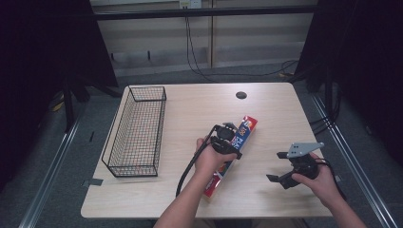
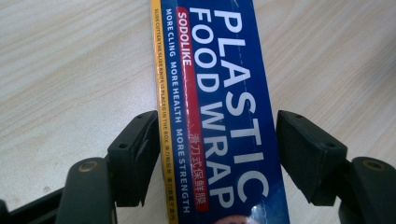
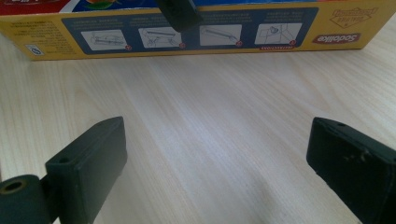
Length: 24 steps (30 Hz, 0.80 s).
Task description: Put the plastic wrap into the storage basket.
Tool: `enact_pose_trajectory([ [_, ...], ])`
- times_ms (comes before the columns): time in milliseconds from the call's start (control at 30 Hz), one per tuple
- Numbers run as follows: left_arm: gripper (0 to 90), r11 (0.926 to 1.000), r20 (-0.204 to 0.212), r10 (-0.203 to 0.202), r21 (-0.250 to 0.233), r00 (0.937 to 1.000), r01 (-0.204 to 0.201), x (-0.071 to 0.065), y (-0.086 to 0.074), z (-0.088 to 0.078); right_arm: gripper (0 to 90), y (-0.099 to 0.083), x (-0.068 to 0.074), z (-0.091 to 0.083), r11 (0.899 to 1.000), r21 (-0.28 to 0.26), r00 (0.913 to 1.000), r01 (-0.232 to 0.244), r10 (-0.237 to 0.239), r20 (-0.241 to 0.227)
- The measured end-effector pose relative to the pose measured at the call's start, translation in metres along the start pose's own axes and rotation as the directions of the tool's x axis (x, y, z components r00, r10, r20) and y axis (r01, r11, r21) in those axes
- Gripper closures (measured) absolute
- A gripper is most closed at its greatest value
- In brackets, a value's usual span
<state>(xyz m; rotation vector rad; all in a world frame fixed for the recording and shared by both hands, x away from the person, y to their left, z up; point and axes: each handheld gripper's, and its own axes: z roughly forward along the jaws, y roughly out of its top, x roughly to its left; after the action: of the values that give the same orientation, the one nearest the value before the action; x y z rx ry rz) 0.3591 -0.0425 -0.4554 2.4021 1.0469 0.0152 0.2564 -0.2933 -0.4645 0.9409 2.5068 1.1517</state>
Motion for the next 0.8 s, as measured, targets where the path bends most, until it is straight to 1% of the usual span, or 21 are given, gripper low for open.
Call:
enact_pose_trajectory([
  [33, 32.4, 0.9999, -0.002, 0.007, 0.01, 1.0, -0.007, 0.0009, 0.0001, 0.0, 5.0, 0.0001, 0.0002, -0.0001, 1.0, -0.001, 1.0, -0.002, 0.002, -0.001],
  [67, 32.7, 1.0, -0.003, -0.005, 0.008, 1.0, 0.005, 0.0009, 0.0, 0.0006, 5.0, 0.0002, 0.0003, 0.0, 1.0, 0.0, 1.0, -0.002, 0.002, -0.002],
  [100, 33.5, 0.9999, -0.008, -0.008, 0.008, 0.9999, 0.009, 0.0006, 0.0002, 0.001, 5.0, 0.0003, 0.0004, 0.0, 1.0, 0.0, 1.0, 0.0, 0.0, -0.002],
  [133, 34.3, 0.9999, -0.013, 0.0, 0.017, 0.9999, 0.0, 0.001, 0.0003, 0.0013, 5.0, 0.0004, 0.0007, 0.0, 1.0, -0.001, 1.0, -0.003, 0.003, -0.002],
  [167, 34.3, 0.9997, -0.013, 0.0, 0.023, 0.9999, 0.001, 0.001, 0.0005, 0.0016, 5.1, 0.0006, 0.0007, -0.0001, 1.0, -0.002, 1.0, -0.004, 0.004, -0.003],
  [200, 33.9, 0.9997, -0.015, -0.013, 0.019, 0.9998, 0.013, -0.0002, 0.0005, 0.0028, 5.1, 0.0007, 0.0006, -0.0002, 1.0, -0.002, 1.0, -0.004, 0.004, -0.004],
  [233, 34.2, 0.9996, -0.018, 0.003, 0.028, 0.9998, -0.003, 0.0001, 0.0008, 0.0036, 5.1, 0.0009, 0.0009, -0.0003, 1.0, -0.002, 1.0, -0.007, 0.007, -0.005],
  [367, 34.6, 0.9994, -0.028, 0.005, 0.035, 0.9996, -0.004, -0.0003, 0.0012, 0.0068, 5.1, 0.0012, 0.0011, -0.0001, 1.0, -0.001, 1.0, 0.001, -0.001, -0.006],
  [400, 34.5, 0.9995, -0.028, -0.015, 0.028, 0.9995, 0.016, -0.0013, 0.0011, 0.0078, 5.1, 0.0011, 0.0011, 0.0001, 1.0, -0.003, 1.0, 0.001, -0.001, -0.005],
  [433, 34.4, 0.9995, -0.028, -0.015, 0.028, 0.9995, 0.016, -0.0013, 0.0011, 0.0078, 5.1, 0.0011, 0.0011, 0.0001, 1.0, -0.003, 1.0, 0.0, 0.0, -0.006],
  [467, 34.6, 0.9992, -0.03, -0.003, 0.04, 0.9995, 0.004, -0.0009, 0.0018, 0.0082, 5.1, 0.0011, 0.0011, 0.0001, 1.0, -0.004, 1.0, 0.002, -0.002, -0.008],
  [600, 35.2, 0.9987, -0.039, -0.008, 0.049, 0.9992, 0.01, -0.0016, 0.0034, 0.0093, 5.1, 0.0013, 0.0015, 0.0006, 1.0, -0.002, 1.0, 0.001, -0.001, -0.008],
  [633, 35.4, 0.9987, -0.039, -0.017, 0.047, 0.9991, 0.019, -0.0025, 0.0037, 0.0098, 5.1, 0.0014, 0.0016, 0.0003, 1.0, -0.004, 1.0, 0.001, -0.001, -0.01],
  [700, 36.0, 0.9983, -0.042, -0.007, 0.058, 0.9991, 0.009, -0.0021, 0.0043, 0.0094, 5.1, 0.0015, 0.0013, -0.0002, 1.0, -0.007, 1.0, 0.0, 0.0, -0.009],
  [733, 36.7, 0.9984, -0.051, -0.013, 0.054, 0.9986, 0.015, -0.003, 0.0048, 0.0094, 5.1, 0.0016, 0.0012, -0.0003, 1.0, -0.007, 1.0, 0.0, 0.0, -0.007],
  [767, 38.2, 0.9967, -0.077, -0.01, 0.08, 0.997, 0.016, -0.0041, 0.0068, 0.0066, 5.1, 0.0016, 0.001, -0.0004, 1.0, -0.007, 1.0, -0.001, 0.001, -0.009],
  [800, 40.8, 0.9953, -0.099, -0.017, 0.094, 0.9949, 0.026, -0.0065, 0.0093, 0.0048, 5.1, 0.0016, 0.0011, -0.0007, 1.0, -0.005, 1.0, -0.003, 0.003, -0.008],
])
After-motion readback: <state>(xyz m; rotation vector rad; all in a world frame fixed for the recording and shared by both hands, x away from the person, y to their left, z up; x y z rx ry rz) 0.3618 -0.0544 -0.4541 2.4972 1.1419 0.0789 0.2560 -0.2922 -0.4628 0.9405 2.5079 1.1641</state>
